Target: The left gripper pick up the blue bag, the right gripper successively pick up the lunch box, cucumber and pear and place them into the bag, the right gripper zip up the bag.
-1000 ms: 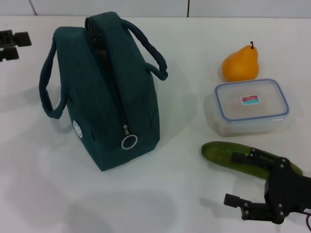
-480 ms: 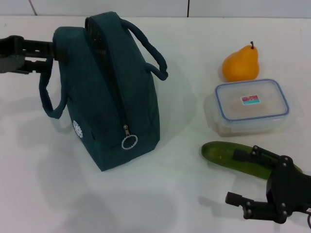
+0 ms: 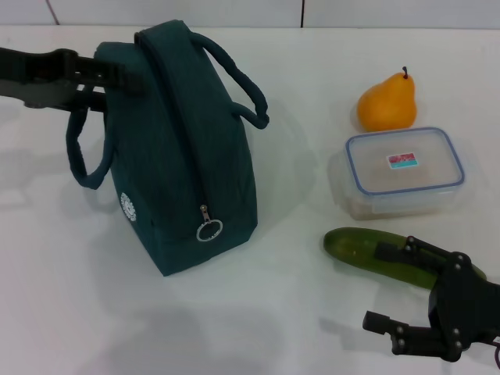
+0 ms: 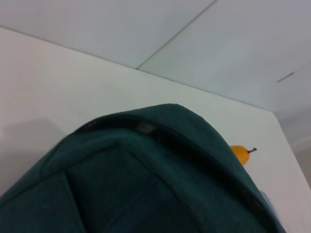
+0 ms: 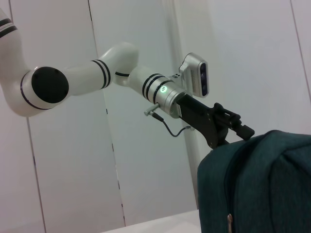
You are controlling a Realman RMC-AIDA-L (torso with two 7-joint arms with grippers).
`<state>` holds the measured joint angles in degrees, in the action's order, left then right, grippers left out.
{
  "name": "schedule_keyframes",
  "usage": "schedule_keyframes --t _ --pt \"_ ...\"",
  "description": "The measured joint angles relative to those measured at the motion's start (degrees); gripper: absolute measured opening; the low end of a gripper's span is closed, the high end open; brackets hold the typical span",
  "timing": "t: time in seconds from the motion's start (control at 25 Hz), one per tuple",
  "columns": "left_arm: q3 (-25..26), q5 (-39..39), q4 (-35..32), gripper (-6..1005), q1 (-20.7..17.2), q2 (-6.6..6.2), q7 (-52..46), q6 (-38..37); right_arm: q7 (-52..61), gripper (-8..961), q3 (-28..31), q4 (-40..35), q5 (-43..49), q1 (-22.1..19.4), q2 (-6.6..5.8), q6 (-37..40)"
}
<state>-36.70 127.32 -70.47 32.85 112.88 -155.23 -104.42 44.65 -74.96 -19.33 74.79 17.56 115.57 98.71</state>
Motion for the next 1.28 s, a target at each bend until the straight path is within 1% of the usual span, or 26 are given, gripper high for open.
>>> schedule_keyframes --t 0.36,0.48,0.6,0.92,1.12,1.2,1.28 --pt "-2.1 1.9 -0.1 825 0.7 0.37 0.0 1.1 0.0 818 0.1 0.6 0.0 -0.2 0.0 0.0" --pt "-2.4 2.1 0.2 644 0.6 0.0 -1.1 1.3 0.0 816 0.2 0.8 0.0 -0.2 0.0 0.3" --pt "-2.5 2.3 0.7 580 0.8 -0.35 -1.5 1.4 0.0 814 0.3 0.8 0.0 -0.2 0.0 0.5" --pt "-3.1 2.3 0.5 409 1.2 -0.38 -0.4 1.6 0.0 809 0.4 0.8 0.0 -0.2 0.0 1.0" --pt "-3.1 2.4 1.0 165 1.5 -0.51 -0.5 1.6 0.0 806 0.4 0.8 0.0 -0.2 0.0 1.3" --pt "-3.1 2.3 1.0 124 1.5 -0.51 -0.4 1.6 1.6 805 0.4 1.3 -1.0 -0.2 0.0 1.3" --pt "-3.0 2.1 1.0 82 1.6 -0.52 -0.4 1.6 5.1 803 0.4 1.7 -4.0 -0.3 -0.06 1.3"
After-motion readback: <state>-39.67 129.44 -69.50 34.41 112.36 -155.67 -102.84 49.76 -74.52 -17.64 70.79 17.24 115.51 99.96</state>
